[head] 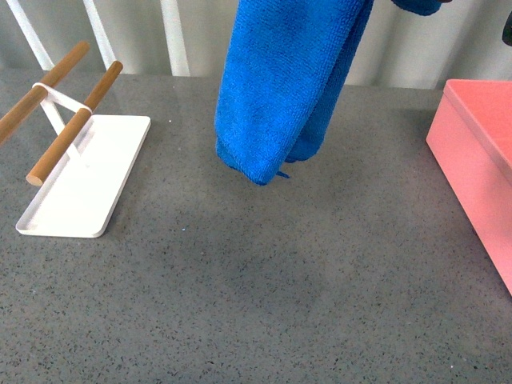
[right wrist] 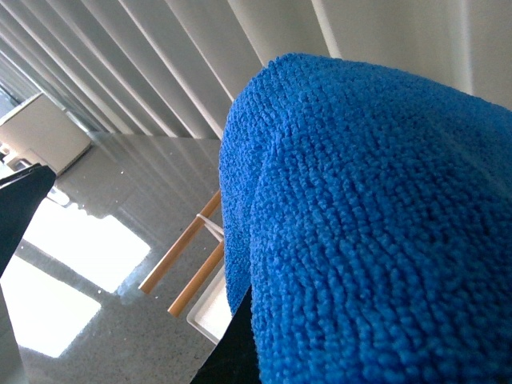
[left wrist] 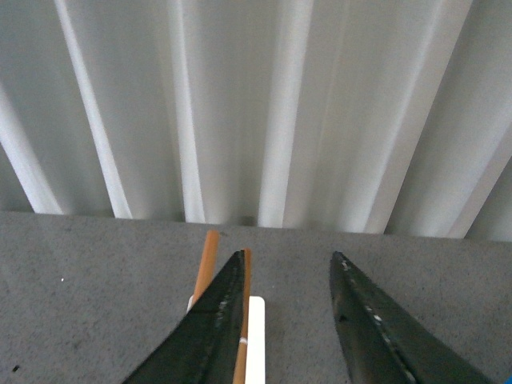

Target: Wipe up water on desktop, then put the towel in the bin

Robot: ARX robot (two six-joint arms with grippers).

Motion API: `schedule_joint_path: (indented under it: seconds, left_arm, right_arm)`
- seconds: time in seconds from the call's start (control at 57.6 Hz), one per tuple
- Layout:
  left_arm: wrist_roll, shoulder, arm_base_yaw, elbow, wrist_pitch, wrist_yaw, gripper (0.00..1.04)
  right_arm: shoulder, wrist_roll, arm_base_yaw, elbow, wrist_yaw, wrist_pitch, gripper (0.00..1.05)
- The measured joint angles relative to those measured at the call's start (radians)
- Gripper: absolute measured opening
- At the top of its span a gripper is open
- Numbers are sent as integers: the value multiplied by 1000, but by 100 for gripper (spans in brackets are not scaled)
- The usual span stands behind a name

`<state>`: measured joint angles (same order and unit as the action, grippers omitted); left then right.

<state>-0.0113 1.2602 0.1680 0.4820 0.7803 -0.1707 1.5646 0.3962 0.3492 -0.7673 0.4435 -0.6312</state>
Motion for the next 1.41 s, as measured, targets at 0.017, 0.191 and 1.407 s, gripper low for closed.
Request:
schedule_joint_path:
  seconds: [0.017,0.191,1.407]
  left_arm:
    - [0,-12,-5,-19,5,7,32]
    - [2,-112,-39,-152,27,50,4]
    - [7,-872,-166,-460,-388,170,4]
  right_arm:
    - [0,-4,3,0,-1,2,6]
    - [2,-13,14,0,-24,9,6]
    - [37,-36,13,0,-100,31,6]
